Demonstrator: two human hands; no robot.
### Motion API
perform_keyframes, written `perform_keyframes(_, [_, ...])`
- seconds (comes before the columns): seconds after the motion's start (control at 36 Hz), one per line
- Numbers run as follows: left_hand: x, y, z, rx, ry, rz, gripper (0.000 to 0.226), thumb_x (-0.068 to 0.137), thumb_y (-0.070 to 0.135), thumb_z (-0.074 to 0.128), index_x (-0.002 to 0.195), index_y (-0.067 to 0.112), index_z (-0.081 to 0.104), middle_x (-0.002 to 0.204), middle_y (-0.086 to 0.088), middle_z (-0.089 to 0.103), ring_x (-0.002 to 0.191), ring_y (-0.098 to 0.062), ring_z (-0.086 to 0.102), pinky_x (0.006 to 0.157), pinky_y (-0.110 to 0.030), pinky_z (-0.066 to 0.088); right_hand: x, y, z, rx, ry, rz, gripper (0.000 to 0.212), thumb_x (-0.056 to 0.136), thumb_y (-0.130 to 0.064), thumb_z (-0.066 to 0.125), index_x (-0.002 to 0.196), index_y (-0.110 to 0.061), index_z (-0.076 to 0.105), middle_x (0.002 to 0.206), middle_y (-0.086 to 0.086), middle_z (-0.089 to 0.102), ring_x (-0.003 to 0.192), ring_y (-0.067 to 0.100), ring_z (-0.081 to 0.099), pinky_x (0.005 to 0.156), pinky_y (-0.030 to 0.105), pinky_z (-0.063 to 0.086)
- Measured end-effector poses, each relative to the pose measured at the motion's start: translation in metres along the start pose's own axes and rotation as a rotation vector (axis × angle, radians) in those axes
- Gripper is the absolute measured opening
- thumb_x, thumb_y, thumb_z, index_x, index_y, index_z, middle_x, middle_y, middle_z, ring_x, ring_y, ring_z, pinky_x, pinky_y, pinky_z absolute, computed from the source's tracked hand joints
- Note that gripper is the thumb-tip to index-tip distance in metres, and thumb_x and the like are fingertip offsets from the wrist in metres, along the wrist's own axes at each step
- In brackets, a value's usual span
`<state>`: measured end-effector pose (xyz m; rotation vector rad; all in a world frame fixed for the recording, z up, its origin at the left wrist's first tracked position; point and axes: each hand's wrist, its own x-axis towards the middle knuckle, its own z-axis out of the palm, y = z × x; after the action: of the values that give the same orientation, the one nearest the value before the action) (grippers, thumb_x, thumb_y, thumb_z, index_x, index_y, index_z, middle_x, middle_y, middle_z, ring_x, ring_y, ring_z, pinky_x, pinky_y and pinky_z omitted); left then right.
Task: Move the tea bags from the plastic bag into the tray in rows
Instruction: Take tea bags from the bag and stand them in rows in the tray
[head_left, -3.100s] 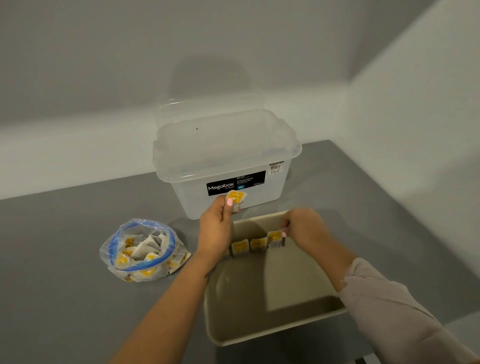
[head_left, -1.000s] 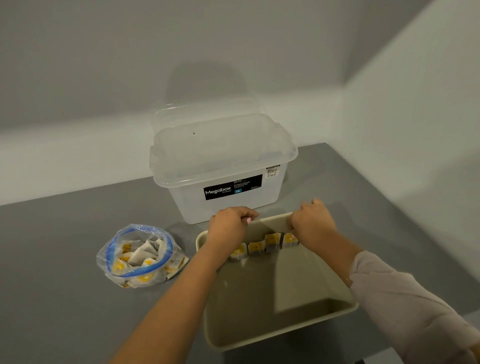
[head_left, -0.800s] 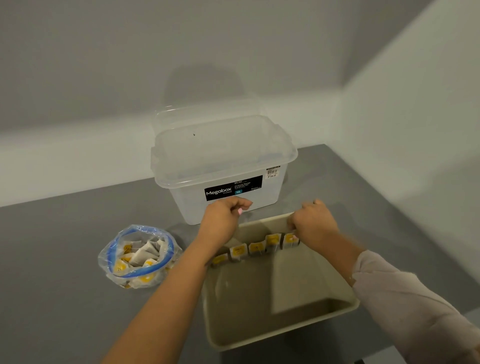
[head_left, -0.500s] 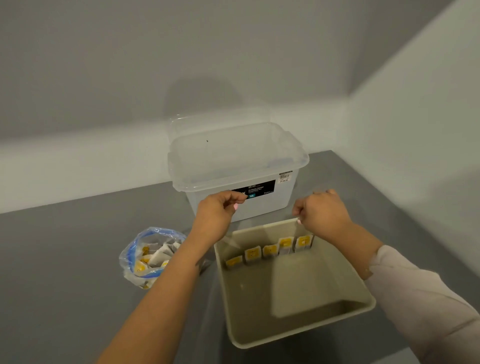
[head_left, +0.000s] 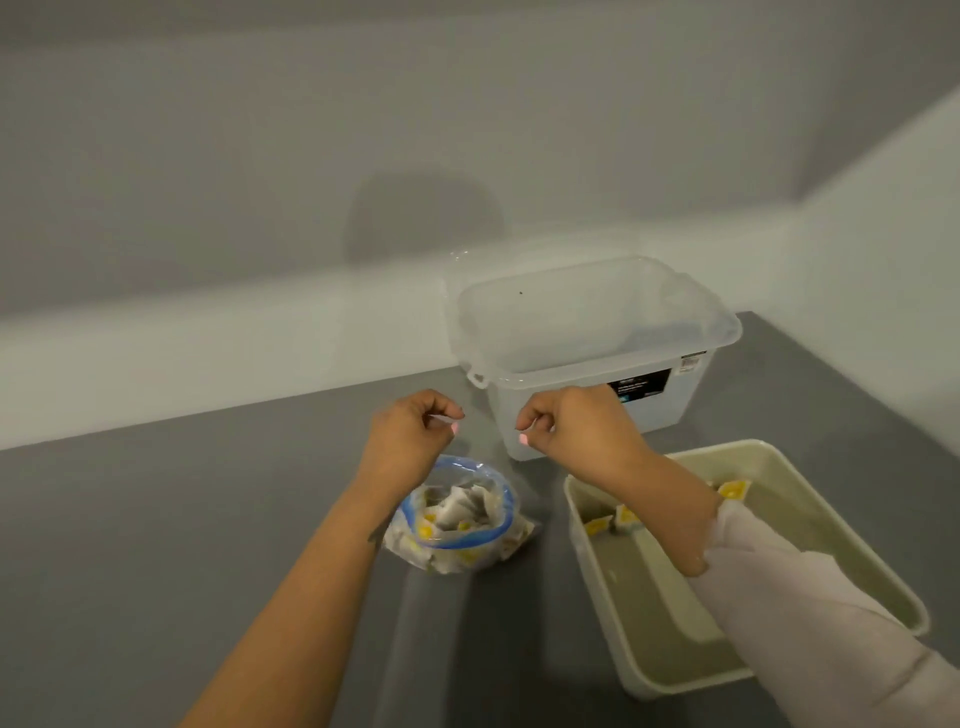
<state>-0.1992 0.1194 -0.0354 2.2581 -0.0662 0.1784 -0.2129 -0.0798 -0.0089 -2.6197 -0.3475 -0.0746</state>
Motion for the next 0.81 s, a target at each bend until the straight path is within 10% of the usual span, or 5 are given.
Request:
perform_keyframes(0.5, [-0.012,-0.066,0.001,0.277,-0.225,-0.022,0.023,0.08,0.001,0.064,0.079,0.024,0.06,0.112,0.001,0.053,0.103,-0.016,0.052,0.087,-0.019,0.04,0.019,-0.051,0.115,-0.47,-0.351,-0.021,0.02,0.096,-0.032,0.053,0.108,-0.023,0.065,0.105,0.004,0.066,0.099,0.021,0.058,0.1,0.033,0.034])
perform_keyframes(0.81, [-0.001,-0.058,0.0,0.035,-0.082,-0.073,0.018,0.096,0.018,0.051,0.112,0.014,0.058,0.103,-0.001,0.061,0.085,-0.01,0.053,0.066,-0.009,0.039,0.033,-0.034,0.078,-0.053,-0.184,0.105,0.008,0.082,-0.023,0.071,0.087,-0.024,0.064,0.085,-0.002,0.064,0.079,0.018,0.059,0.069,0.027,0.044])
